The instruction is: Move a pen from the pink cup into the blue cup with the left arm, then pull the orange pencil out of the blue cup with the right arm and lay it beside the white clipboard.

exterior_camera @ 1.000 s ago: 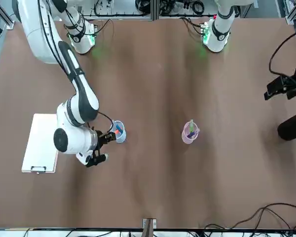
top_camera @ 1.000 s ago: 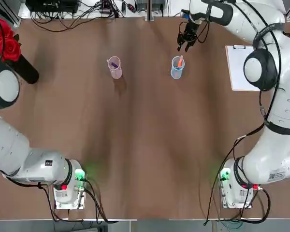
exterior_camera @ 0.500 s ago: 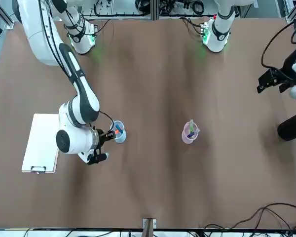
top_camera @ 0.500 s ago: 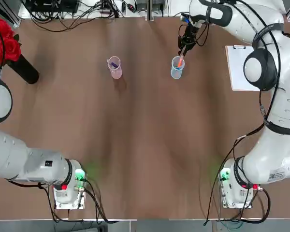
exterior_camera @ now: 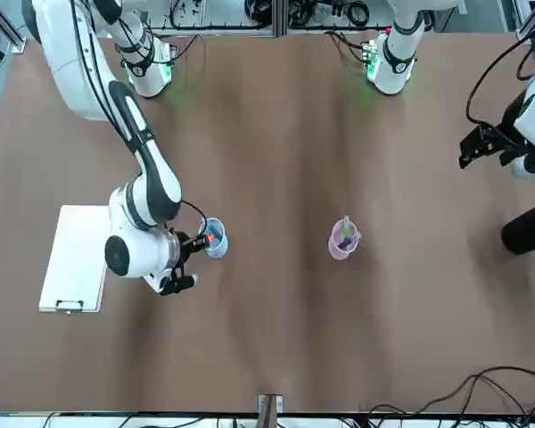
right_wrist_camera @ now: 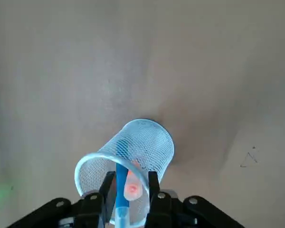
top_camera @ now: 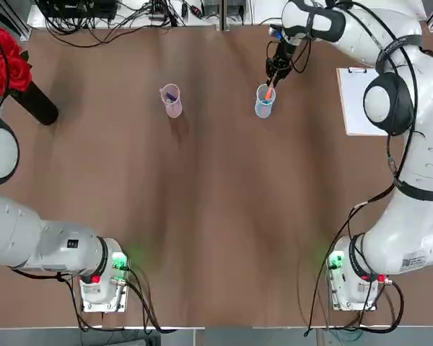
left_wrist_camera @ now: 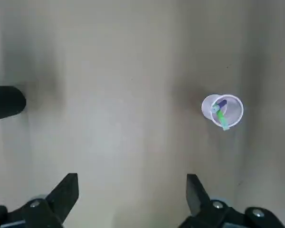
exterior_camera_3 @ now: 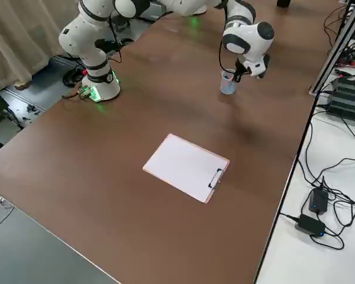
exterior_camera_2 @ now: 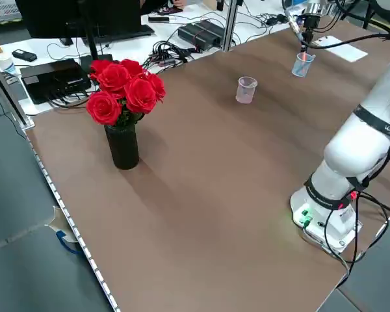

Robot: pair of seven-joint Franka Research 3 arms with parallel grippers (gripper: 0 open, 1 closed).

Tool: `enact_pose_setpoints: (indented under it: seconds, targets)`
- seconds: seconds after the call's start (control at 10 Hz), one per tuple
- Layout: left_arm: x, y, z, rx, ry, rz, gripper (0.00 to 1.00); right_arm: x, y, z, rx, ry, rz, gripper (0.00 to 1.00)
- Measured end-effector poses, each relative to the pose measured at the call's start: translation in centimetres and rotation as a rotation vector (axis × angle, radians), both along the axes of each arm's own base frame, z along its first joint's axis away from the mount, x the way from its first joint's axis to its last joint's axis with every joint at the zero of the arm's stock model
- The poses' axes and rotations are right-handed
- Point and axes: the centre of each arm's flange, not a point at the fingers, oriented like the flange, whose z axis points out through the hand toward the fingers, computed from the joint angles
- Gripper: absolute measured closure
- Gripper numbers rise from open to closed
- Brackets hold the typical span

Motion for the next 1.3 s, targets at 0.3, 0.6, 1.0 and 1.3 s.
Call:
enact_pose_setpoints:
  seconds: [0.3,0.6,1.0,1.3]
  targets:
    - [0.0,1.1,0.1,-0.013,-0.002,-0.060,0.00,0.0,0.0,0.0,0.000,0.001,-0.002,0.80]
    - [0.0,1.2,0.2,-0.026,-0.004,-0.085,0.02,0.0,0.0,0.0,0.002,0.001,-0.005,0.84]
    - [0.1,1.6,0.1,-0.036,-0.004,-0.098,0.01,0.4,0.0,1.6,-0.001,0.016,-0.018,0.84]
    - [0.2,1.6,0.0,-0.036,-0.007,-0.098,0.01,0.6,0.0,6.2,0.003,0.027,0.004,0.84]
